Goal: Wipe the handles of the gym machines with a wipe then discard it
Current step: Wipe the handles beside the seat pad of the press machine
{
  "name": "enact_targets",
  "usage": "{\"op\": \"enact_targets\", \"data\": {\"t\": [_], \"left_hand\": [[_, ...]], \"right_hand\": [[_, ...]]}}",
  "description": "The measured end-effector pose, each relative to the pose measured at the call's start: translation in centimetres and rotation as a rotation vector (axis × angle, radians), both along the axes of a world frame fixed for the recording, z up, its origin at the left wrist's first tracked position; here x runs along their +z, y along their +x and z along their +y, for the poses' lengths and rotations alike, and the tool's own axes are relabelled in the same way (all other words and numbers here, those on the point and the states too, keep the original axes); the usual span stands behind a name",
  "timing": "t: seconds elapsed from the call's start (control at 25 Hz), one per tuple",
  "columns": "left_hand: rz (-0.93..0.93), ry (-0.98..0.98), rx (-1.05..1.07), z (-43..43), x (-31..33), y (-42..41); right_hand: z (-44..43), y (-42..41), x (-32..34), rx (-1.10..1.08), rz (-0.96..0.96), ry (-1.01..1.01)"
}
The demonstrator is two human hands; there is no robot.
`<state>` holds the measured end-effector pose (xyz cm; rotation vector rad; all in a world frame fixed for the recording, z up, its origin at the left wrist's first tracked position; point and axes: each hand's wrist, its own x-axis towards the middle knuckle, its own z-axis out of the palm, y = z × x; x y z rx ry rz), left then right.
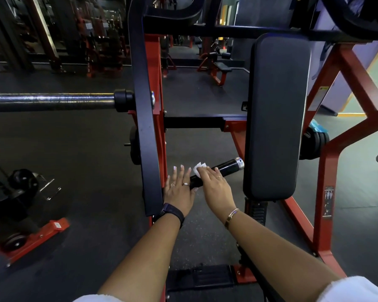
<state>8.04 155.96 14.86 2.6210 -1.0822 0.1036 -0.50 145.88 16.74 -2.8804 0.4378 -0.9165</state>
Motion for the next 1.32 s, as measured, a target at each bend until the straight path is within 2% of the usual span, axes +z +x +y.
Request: {"op": "enact_targets", "data": {"t": [0.08,0.16,0.28,0.4,0.48,0.56,0.64,0.76,0.84,0.96,1.04,1.12,1.24,1.32], "left_hand": [[0.002,0.002,0.0,0.0,-0.1,0.0],[-0.018,0.017,0.006,0.0,-0.2,0.0],[-0.003,-0.003,0.003,0.1,-0.1,0.0],[-0.004,-0.012,-0.007,0.0,-0.1,0.0],[-0.008,-0.016,-0.003,0.1,-0.1,-0.1],[-0.011,-0.015,0.009,0.1,-0.2,-0.1],[-0.01,0.004,0.01,0.1,-0.1,-0.1],[0.016,-0.039,0.002,0.1,0.0,-0.2],[0.001,-0.038,-0.008,0.2,0.0,-0.2],[-0.037,-0.017,-0.007,0.2,0.0,-0.2],[-0.13,0.018,-0.057,0.2,-0.1,-0.3],[-0.208,0.047,-0.107,0.0,-0.4,-0.6],[-0.179,0.013,-0.08,-0.3,-0.2,-0.6],[-0.19,0.026,-0.099,-0.5,0.0,-0.5]], "right_hand": [[0.6,0.3,0.0,-0.009,0.047,0.026],[1.5,0.1,-0.5,0.068,0.068,-0.04],[-0.3,-1.3,-0.2,0.184,-0.017,-0.185],[-3.9,-2.0,1.0,-0.039,-0.089,-0.059],[-3.3,-1.6,1.0,-0.135,-0.099,0.045],[-0.5,-0.9,-0.1,-0.046,-0.064,0.071],[1.9,-1.1,-1.6,0.118,-0.006,0.006],[-0.4,-2.4,-1.5,0.241,-0.016,-0.133],[-3.2,-3.2,-0.6,0.128,-0.066,-0.162],[-6.6,-4.0,0.5,-0.206,-0.131,0.07],[-5.5,-3.3,1.0,-0.26,-0.119,0.181],[-2.8,-2.5,0.1,-0.141,-0.077,0.086],[-0.5,-2.4,-1.0,0.132,-0.01,-0.099],[-2.9,-2.7,0.0,0.121,-0.041,-0.169]]}}
